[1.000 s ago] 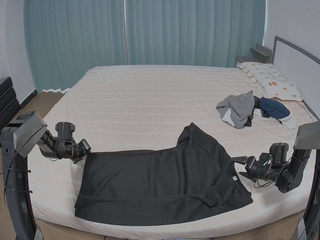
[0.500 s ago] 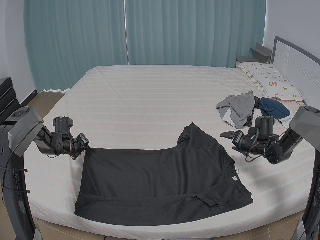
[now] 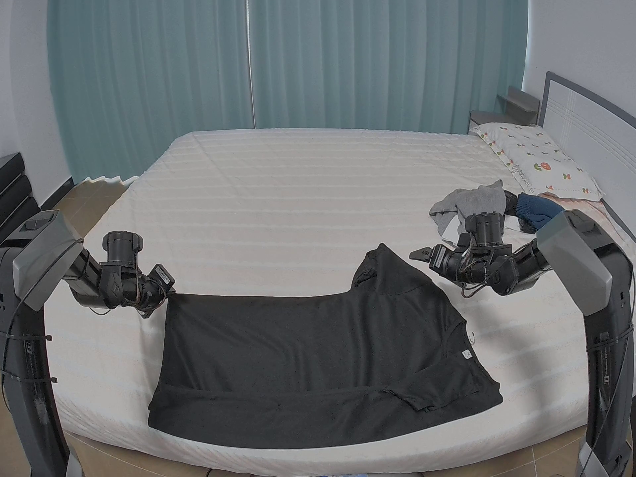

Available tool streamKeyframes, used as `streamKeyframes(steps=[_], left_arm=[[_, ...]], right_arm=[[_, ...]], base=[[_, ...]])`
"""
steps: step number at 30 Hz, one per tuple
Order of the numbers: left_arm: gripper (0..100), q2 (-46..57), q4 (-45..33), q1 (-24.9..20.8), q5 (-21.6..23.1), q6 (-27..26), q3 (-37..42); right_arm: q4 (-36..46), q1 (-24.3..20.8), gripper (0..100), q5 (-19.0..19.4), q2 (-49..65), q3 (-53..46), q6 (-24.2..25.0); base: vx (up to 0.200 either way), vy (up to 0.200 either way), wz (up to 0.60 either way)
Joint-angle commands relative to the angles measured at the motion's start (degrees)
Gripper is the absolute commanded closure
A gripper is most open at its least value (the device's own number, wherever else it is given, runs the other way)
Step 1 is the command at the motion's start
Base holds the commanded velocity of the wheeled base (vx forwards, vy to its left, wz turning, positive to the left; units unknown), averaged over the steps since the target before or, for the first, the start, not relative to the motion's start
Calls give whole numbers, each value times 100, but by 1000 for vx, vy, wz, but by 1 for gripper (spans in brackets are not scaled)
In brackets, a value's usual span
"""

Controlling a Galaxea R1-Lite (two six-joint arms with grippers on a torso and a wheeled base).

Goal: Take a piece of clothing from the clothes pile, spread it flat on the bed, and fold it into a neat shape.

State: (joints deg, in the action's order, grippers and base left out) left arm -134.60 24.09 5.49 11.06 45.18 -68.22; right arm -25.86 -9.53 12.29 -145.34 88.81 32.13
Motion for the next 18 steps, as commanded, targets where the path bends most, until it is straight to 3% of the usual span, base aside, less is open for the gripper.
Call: streamKeyframes(steps=[1, 10, 11, 18], left_arm=[[100, 74, -1, 5, 2, 9, 54], [100, 74, -1, 5, 2, 9, 63], [100, 74, -1, 5, 2, 9, 54], [100, 83, -1, 5, 2, 9, 54]], right_arm=[[116, -13, 0, -33, -698, 576, -32], [125, -5, 0, -42, -856, 910, -5], [125, -5, 100, -51, -882, 945, 3], [116, 13, 100, -183, -918, 1112, 21]], base=[[0, 0, 0], [0, 0, 0], [0, 0, 0], [0, 0, 0]])
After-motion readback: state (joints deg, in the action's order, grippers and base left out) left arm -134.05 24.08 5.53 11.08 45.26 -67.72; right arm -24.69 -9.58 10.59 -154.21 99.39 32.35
